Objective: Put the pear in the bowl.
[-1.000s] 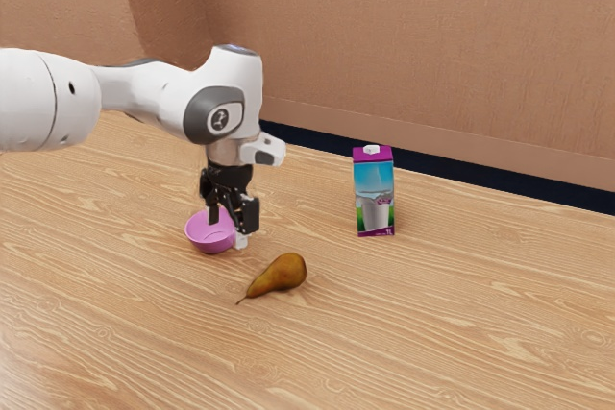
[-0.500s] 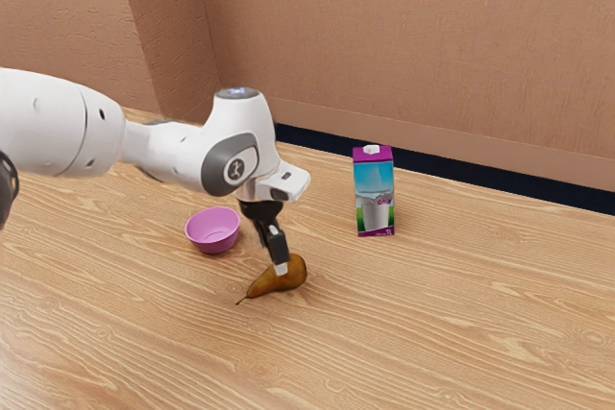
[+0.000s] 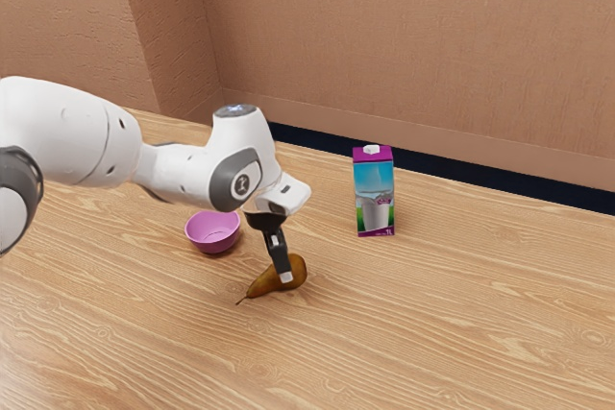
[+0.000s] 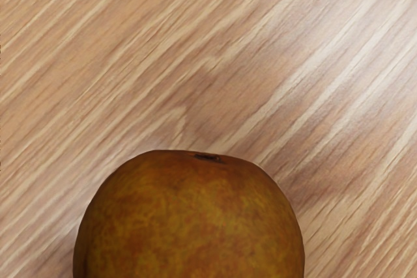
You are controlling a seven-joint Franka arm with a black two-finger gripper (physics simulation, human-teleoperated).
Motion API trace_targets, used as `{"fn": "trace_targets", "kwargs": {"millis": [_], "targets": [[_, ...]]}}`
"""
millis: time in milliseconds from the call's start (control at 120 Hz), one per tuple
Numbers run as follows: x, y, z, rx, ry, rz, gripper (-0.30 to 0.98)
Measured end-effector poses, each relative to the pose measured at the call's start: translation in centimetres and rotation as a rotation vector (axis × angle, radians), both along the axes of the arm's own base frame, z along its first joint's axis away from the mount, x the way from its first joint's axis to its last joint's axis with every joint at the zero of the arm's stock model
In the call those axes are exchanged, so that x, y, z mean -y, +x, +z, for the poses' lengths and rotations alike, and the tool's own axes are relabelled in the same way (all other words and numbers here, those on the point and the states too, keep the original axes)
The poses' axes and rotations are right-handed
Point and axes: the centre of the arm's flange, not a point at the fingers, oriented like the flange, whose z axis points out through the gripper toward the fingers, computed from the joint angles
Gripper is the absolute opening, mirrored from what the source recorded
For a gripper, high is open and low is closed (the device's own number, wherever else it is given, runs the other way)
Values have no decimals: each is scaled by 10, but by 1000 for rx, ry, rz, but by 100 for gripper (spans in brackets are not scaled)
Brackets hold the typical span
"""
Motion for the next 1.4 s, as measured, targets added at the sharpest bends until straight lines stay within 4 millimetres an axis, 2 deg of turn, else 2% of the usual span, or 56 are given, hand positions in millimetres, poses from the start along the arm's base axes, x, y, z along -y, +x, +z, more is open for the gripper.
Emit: {"fn": "trace_targets", "kwargs": {"millis": [367,525,800,1133,1292,1400], "targets": [[-3,3,-17,9,-12,-62,68],[-18,6,-20,7,-91,26,69],[-20,4,-34,-15,-114,51,69],[-14,25,-25,24,-90,4,69],[-14,25,-28,20,-87,-1,49],[-13,25,-26,23,-84,-3,40]]}}
